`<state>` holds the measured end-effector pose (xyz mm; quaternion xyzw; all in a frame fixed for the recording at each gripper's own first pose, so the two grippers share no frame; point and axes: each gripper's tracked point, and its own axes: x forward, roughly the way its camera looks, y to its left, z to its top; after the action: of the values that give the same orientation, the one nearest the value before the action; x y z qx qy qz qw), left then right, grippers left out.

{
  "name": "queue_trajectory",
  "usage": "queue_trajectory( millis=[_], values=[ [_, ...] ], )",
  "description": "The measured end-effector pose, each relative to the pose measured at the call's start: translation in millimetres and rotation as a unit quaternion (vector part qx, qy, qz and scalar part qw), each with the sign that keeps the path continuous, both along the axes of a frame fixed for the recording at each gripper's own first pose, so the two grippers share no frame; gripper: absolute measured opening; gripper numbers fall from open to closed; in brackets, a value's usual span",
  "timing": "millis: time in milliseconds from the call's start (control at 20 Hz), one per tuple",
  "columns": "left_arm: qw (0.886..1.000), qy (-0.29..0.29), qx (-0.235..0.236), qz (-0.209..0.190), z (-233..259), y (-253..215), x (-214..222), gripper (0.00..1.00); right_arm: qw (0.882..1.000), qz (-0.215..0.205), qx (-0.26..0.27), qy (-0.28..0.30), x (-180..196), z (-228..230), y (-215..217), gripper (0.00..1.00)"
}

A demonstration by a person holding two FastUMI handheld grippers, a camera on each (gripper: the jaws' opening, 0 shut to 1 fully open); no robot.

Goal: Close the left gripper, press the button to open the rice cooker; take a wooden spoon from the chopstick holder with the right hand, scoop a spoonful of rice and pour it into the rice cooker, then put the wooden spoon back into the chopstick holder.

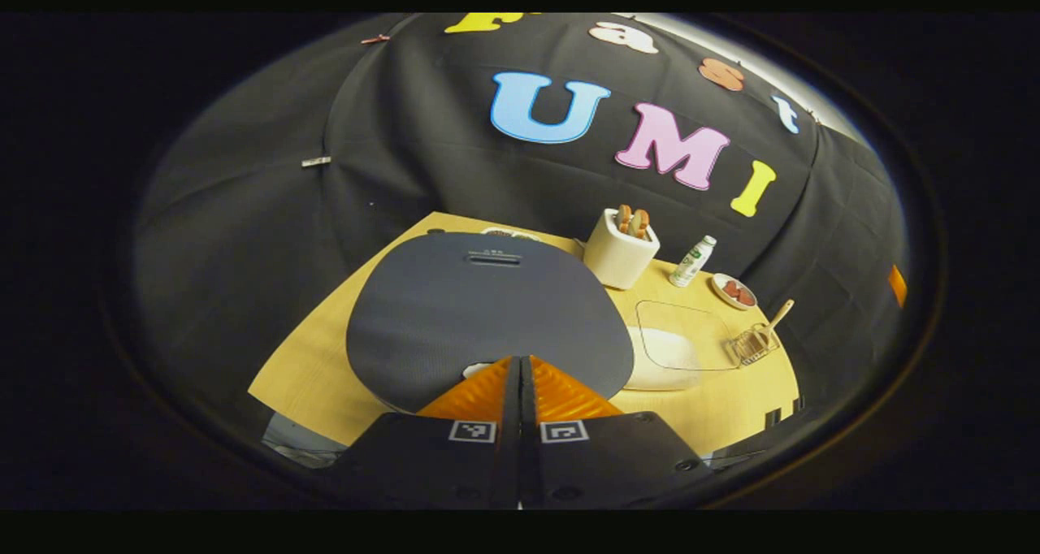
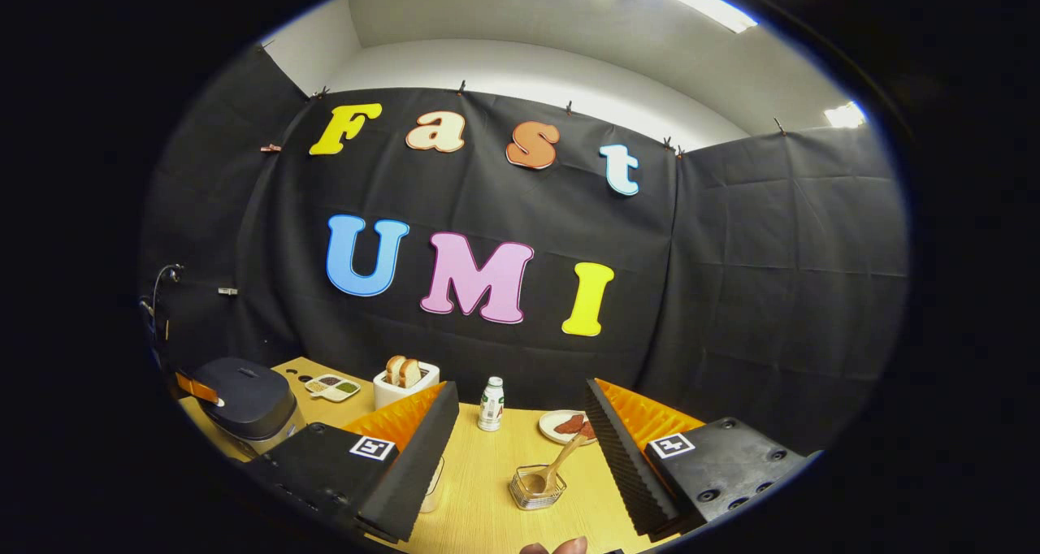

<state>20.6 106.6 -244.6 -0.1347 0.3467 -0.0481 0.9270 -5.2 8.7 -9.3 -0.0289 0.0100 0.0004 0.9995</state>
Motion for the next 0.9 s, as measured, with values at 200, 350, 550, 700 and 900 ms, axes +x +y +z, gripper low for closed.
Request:
queue_trajectory(
  millis=[200, 350, 550, 700, 900],
  values=[
    [1.0, 0.0, 0.017, -0.011, 5, 0, 1, 0.04, 1.0, 0.002, -0.003, -0.001, 2, 0, 1, 0.97],
    [1.0, -0.01, 0.025, -0.01, 19, 2, 4, 0.06, 1.0, -0.001, -0.003, 0.0, 2, -1, -3, 0.97],
    [0.999, -0.036, 0.018, -0.002, 45, 4, 11, 0.06, 1.0, -0.007, -0.003, 0.0, 2, 0, -8, 0.97],
    [0.998, -0.056, 0.024, 0.001, 63, 6, 19, 0.06, 1.0, -0.01, -0.001, 0.001, 2, -1, -10, 0.97],
    [0.994, -0.102, 0.048, 0.003, 94, 8, 33, 0.08, 1.0, -0.012, -0.005, -0.001, 1, -1, -11, 0.97]
  ],
)
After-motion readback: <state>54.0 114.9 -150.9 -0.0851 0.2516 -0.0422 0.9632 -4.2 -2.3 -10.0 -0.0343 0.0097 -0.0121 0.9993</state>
